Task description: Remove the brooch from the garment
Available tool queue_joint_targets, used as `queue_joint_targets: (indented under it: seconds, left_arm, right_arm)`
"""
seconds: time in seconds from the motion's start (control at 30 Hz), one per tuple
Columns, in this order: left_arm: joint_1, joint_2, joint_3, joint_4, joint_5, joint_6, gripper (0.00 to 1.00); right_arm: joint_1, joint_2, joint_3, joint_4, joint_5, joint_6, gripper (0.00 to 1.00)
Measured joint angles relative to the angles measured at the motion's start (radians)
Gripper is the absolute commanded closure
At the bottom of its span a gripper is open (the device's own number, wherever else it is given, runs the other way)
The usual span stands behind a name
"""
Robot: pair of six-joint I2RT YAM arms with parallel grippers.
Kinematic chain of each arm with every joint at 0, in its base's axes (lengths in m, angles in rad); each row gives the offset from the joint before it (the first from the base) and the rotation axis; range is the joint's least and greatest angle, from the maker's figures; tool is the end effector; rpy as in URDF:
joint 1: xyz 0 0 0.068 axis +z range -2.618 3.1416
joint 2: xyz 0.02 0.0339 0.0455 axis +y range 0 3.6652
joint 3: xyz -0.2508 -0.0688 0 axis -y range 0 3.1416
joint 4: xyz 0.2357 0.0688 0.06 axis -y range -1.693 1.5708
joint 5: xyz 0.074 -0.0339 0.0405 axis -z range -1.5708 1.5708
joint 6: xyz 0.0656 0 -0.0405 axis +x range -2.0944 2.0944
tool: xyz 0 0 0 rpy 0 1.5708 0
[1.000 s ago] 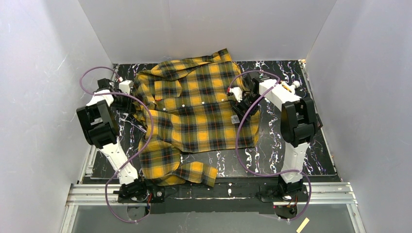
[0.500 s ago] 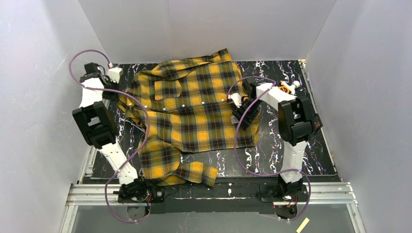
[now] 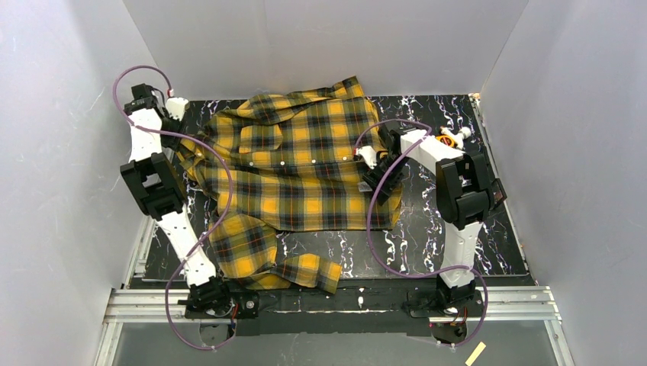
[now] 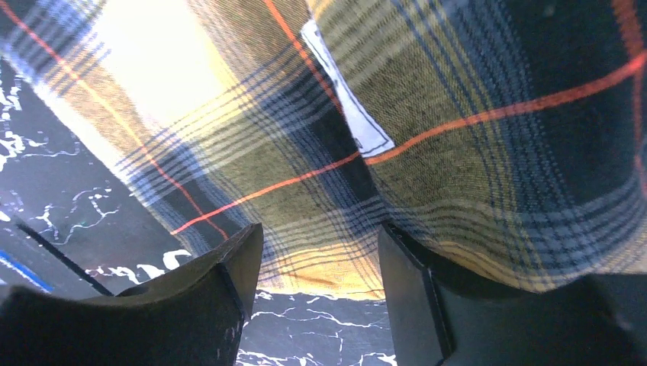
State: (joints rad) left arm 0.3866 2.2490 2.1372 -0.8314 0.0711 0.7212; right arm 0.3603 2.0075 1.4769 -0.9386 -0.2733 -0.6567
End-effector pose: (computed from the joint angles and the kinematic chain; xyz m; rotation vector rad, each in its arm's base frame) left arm 0.4650 0.1843 0.2293 0.4534 2.5081 0.3580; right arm 0.3434 0.1483 0.1368 -1.4677 2.5904 0.3826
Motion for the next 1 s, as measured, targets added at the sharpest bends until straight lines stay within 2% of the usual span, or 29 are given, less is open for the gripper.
queue_joint_targets:
  seconds: [0.1, 0.13, 0.2, 0.3, 0.47, 0.6, 0.7, 0.77, 0.87, 1.0]
  left_arm:
    - [0.014, -0.017, -0.009, -0.072, 0.050, -0.027, 0.35]
    - [0.018, -0.035, -0.021, -0.085, 0.071, -0.033, 0.26]
    - [0.027, -0.106, -0.084, -0.120, 0.124, -0.053, 0.20]
    - [0.047, -0.252, -0.203, -0.178, 0.216, -0.092, 0.22]
    - [0.083, -0.484, -0.474, -0.214, 0.372, -0.153, 0.38]
    - [0.111, -0.540, -0.678, -0.167, 0.452, -0.203, 0.47]
    - [0.134, -0.533, -0.778, -0.109, 0.477, -0.242, 0.48]
    - [0.145, -0.528, -0.810, -0.080, 0.492, -0.267, 0.45]
    - [0.153, -0.528, -0.822, -0.037, 0.500, -0.296, 0.40]
    - [0.153, -0.528, -0.828, 0.005, 0.498, -0.319, 0.37]
  right_arm:
    - [0.007, -0.002, 0.029, -0.027, -0.045, -0.006, 0.30]
    - [0.012, -0.004, 0.039, -0.031, -0.061, -0.009, 0.30]
    - [0.035, -0.020, 0.051, -0.036, -0.094, -0.013, 0.29]
    - [0.106, -0.059, 0.057, -0.035, -0.135, -0.015, 0.29]
    - [0.230, -0.076, 0.105, -0.031, -0.202, -0.010, 0.30]
    - [0.280, -0.076, 0.109, -0.033, -0.235, -0.020, 0.29]
    - [0.317, -0.081, 0.091, -0.032, -0.243, -0.029, 0.23]
    - [0.355, -0.082, 0.079, -0.032, -0.252, -0.030, 0.20]
    - [0.422, -0.082, 0.073, -0.029, -0.266, -0.029, 0.20]
    - [0.513, -0.082, 0.073, -0.022, -0.284, -0.028, 0.19]
